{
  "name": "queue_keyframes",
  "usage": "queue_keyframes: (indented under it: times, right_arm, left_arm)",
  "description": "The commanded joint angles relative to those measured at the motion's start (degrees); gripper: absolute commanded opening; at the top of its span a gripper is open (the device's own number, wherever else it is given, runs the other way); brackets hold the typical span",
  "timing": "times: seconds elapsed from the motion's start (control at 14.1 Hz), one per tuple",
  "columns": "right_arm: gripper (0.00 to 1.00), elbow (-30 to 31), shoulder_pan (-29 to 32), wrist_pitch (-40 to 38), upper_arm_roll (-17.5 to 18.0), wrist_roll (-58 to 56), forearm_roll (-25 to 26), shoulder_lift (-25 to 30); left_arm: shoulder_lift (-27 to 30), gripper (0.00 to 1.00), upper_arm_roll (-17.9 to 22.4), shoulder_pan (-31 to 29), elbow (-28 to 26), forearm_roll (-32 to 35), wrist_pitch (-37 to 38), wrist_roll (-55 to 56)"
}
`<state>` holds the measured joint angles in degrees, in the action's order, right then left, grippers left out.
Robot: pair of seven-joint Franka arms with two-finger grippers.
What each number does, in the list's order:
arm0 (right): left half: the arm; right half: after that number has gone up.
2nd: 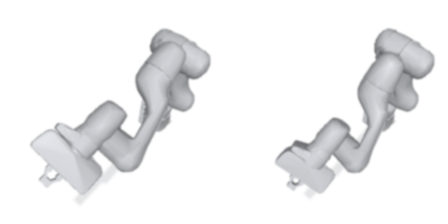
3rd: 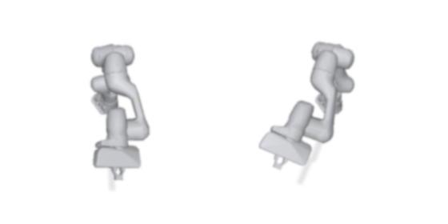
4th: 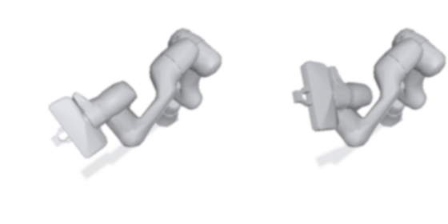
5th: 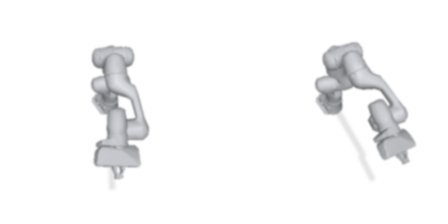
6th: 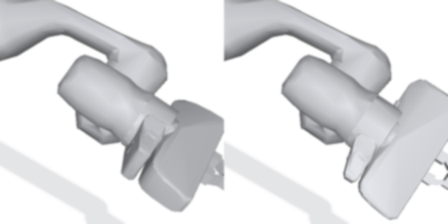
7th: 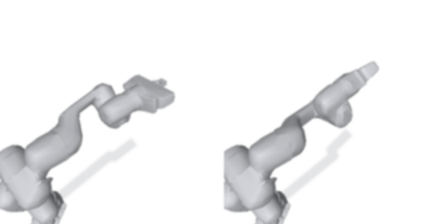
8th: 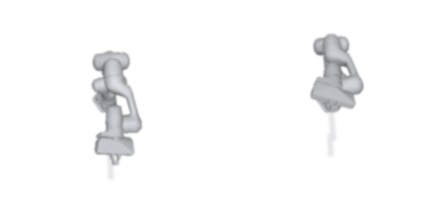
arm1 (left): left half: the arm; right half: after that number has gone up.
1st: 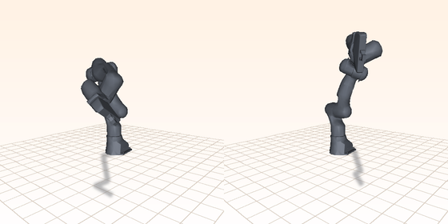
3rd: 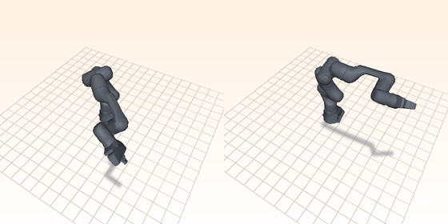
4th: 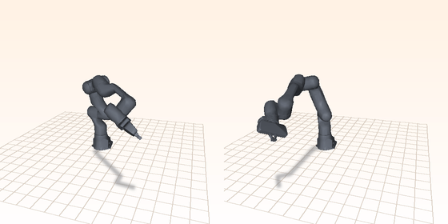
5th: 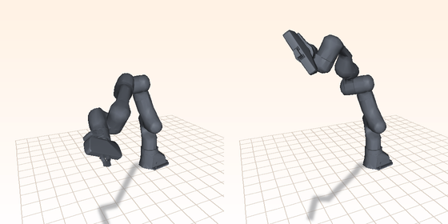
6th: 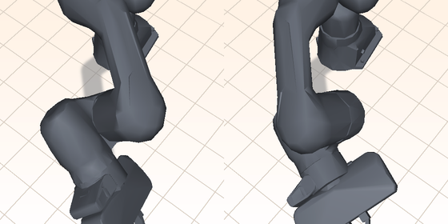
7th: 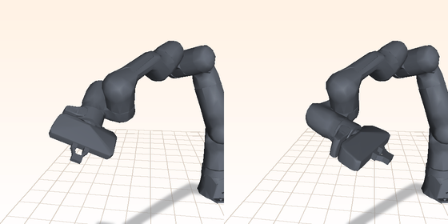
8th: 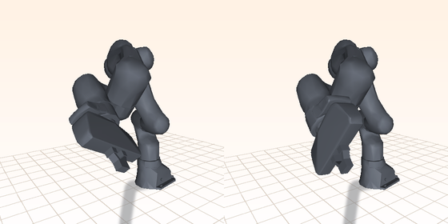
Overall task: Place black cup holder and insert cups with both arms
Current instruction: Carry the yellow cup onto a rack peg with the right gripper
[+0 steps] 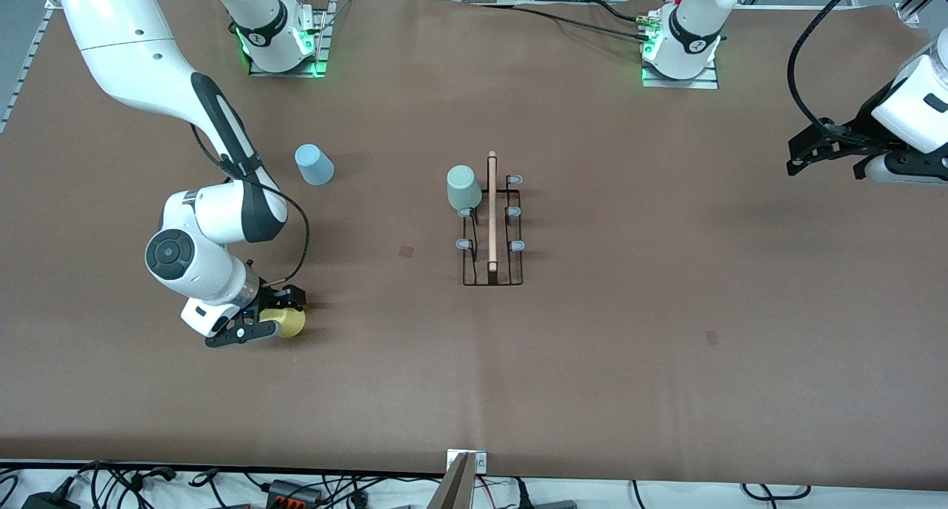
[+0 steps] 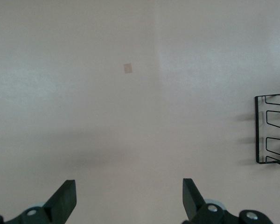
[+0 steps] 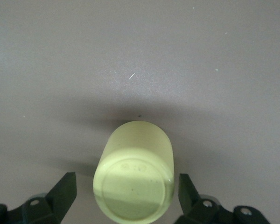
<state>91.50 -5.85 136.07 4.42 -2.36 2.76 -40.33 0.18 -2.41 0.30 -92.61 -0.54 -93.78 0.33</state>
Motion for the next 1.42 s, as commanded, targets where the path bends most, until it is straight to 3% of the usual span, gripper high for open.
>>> queue_keyframes:
  times: [0.0, 0.07, 0.21, 0.43, 0.71, 1.06, 1.35]
  right_arm:
    - [0.30, -1.0, -0.5, -0.1, -0.5, -1.5, -0.5, -0.7]
    - [0.15, -0.9, -0.4, -0.2, -0.5, -1.5, -0.4, -0.7]
    - [0.00, -0.9, -0.4, -0.2, -0.6, -2.1, -0.4, -0.6]
    - [0.00, -1.0, -0.7, -0.9, -1.2, -2.6, -0.2, 0.9]
    - [0.00, -1.0, -4.0, -10.7, -1.3, 0.2, -0.5, 8.3]
    - [0.00, -1.2, -11.5, -20.1, -0.4, 18.7, -1.4, 17.0]
    - [0.00, -3.9, -20.8, -18.6, 0.2, 37.4, -0.9, 16.2]
  left_arm:
    - [-0.6, 1.00, -0.4, 0.0, 1.7, 0.2, 1.3, -0.8]
    - [-0.6, 1.00, -0.4, 0.0, 1.6, 0.2, 1.3, -0.8]
    - [-0.6, 1.00, -0.4, 0.1, 1.6, 0.2, 1.3, -0.7]
    - [-0.6, 1.00, -0.5, 0.1, 1.6, 0.2, 1.3, -0.6]
    - [-0.6, 1.00, -0.6, 0.1, 1.6, 0.2, 1.3, -0.5]
    - [-0.6, 1.00, -0.6, 0.1, 1.6, 0.2, 1.3, -0.6]
    - [-0.6, 1.00, -0.6, 0.1, 1.6, 0.3, 1.3, -0.6]
